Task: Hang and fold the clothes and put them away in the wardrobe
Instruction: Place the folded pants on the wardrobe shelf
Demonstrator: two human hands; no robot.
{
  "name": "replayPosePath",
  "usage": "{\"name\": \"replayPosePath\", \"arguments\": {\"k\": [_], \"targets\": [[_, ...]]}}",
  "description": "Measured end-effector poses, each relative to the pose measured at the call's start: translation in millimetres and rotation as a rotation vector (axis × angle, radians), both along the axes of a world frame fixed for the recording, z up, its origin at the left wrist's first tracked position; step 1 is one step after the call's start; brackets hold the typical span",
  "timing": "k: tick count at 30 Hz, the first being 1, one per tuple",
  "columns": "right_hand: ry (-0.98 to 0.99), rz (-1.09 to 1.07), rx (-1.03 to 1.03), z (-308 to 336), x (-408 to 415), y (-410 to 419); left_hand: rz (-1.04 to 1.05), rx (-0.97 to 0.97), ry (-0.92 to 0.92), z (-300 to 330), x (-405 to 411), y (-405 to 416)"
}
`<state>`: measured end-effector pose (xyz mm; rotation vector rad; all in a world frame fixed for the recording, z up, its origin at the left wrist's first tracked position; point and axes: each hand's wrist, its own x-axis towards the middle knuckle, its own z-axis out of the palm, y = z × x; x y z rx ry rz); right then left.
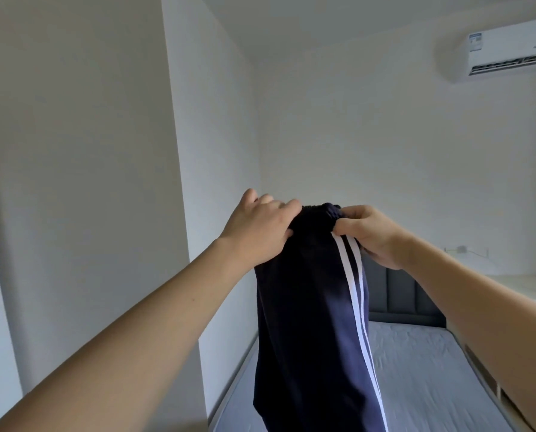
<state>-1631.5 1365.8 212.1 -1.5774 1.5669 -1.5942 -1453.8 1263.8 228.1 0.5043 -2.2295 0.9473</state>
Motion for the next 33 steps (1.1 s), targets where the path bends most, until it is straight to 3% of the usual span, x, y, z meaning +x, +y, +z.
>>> {"name": "replayPosePath", "arguments": {"k": [4, 7, 10, 12, 13, 16, 20, 22, 25, 29, 33], "targets": [[0.163, -0.056, -0.050, 3, 2, 1, 0.008, -0.013, 0.085, 0, -8, -5], [0.145, -0.027, -0.059, 0, -2, -3, 0.155, 0.147, 0.072, 8, -10, -7], [0.100, 0.046, 0.044, -5, -1, -16, 0.225, 0.645, -0.085, 23, -5, -12], [0.279, 0.002, 0.151, -7, 5, -31, 0.167, 1.061, -0.182, 25, -4, -27], [0.434, -0.057, 0.231, -6, 9, -38, 0.168, 1.170, -0.229, 24, -3, -35], [0.726, -0.171, 0.502, -6, 19, -62, 0.266, 1.373, -0.410, 16, -5, -66], [0.686, -0.185, 0.696, -17, 18, -114, 0.319, 1.563, -0.389, -4, -18, -120], [0.733, -0.244, 0.702, -30, 16, -151, 0.345, 1.540, -0.295, -22, -30, -153], [0.814, -0.418, 0.562, -50, 10, -205, 0.325, 1.343, -0.157, -48, -49, -200], [0.741, -0.577, 0.369, -62, 2, -255, 0.230, 0.898, 0.045, -67, -55, -239], [0.730, -0.625, 0.175, -47, -3, -270, 0.157, 0.475, 0.074, -62, -48, -251]]}}
